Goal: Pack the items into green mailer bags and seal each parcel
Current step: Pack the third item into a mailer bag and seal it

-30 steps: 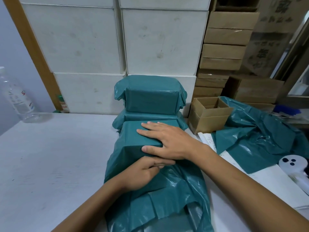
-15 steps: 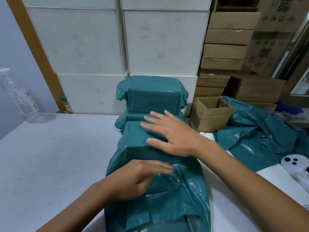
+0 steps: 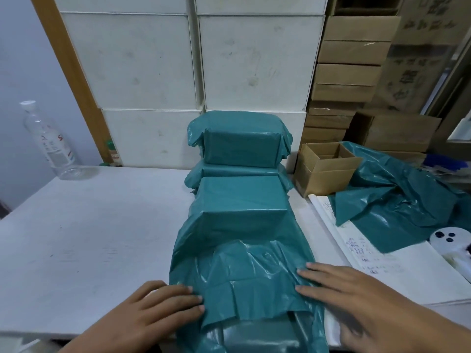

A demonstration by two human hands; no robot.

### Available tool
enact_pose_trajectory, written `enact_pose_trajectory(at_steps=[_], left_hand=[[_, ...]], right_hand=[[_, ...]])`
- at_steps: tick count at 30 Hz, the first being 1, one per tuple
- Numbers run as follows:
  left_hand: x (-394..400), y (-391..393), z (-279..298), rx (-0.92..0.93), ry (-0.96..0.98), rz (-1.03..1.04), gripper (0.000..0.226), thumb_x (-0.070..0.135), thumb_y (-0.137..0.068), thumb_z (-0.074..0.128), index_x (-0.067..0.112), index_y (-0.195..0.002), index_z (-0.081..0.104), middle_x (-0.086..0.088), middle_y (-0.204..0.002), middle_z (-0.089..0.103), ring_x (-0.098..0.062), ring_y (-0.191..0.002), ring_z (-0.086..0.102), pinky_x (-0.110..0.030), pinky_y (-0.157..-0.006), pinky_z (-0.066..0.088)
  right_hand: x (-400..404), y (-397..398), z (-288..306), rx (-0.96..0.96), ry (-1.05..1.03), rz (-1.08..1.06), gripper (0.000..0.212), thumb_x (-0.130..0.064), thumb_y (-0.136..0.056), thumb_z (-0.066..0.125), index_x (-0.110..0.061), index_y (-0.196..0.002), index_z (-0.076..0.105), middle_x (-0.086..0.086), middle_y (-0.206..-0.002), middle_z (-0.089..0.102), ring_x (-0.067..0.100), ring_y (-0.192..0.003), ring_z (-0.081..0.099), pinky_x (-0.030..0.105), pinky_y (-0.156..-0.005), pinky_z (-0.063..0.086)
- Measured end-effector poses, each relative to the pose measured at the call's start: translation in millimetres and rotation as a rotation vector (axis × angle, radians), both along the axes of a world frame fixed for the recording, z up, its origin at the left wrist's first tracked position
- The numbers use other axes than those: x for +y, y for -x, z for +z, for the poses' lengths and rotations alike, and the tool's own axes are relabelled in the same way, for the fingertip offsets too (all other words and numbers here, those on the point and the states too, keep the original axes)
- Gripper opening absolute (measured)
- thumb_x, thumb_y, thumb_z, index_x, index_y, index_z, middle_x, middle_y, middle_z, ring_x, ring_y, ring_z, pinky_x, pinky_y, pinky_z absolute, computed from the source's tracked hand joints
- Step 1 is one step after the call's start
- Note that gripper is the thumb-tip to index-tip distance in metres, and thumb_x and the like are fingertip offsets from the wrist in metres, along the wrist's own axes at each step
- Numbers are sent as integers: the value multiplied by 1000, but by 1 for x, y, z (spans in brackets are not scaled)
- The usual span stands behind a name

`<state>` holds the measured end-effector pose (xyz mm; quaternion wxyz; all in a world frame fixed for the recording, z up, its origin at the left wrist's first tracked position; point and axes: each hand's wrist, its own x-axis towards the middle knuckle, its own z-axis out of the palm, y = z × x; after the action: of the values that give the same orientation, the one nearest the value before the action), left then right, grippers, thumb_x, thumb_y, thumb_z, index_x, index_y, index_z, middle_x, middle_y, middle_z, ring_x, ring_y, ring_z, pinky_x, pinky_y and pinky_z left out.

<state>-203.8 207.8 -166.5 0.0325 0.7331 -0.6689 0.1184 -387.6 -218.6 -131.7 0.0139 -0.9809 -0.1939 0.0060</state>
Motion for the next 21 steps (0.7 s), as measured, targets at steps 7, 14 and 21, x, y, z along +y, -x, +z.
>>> enact_pose_trajectory(at_steps=[7, 14, 21], left_hand=[[-13, 5, 6, 230, 104, -32, 27, 27, -113, 48, 31, -134, 64, 18, -139, 61, 1, -128, 59, -23, -101, 50], [-28, 14, 20, 665, 618, 237, 27, 12, -96, 73, 32, -115, 72, 8, -113, 77, -15, -100, 77, -25, -78, 59], [-48, -6, 51, 886, 788, 356, 21, 45, -95, 65, 36, -112, 74, 0, -99, 79, -21, -88, 76, -33, -76, 63]], right_hand=[[12, -3, -23, -172, -42, 79, 53, -61, -102, 55, -39, -150, 57, -17, -149, 60, 6, -145, 49, 31, -118, 30], [36, -8, -40, -471, -62, 108, 48, -44, -114, 32, -30, -147, 64, -6, -145, 67, 15, -136, 54, 39, -109, 40], [44, -32, -14, -480, -608, -48, 21, -31, -101, 64, -36, -122, 68, -22, -116, 68, 7, -113, 63, 32, -95, 46]])
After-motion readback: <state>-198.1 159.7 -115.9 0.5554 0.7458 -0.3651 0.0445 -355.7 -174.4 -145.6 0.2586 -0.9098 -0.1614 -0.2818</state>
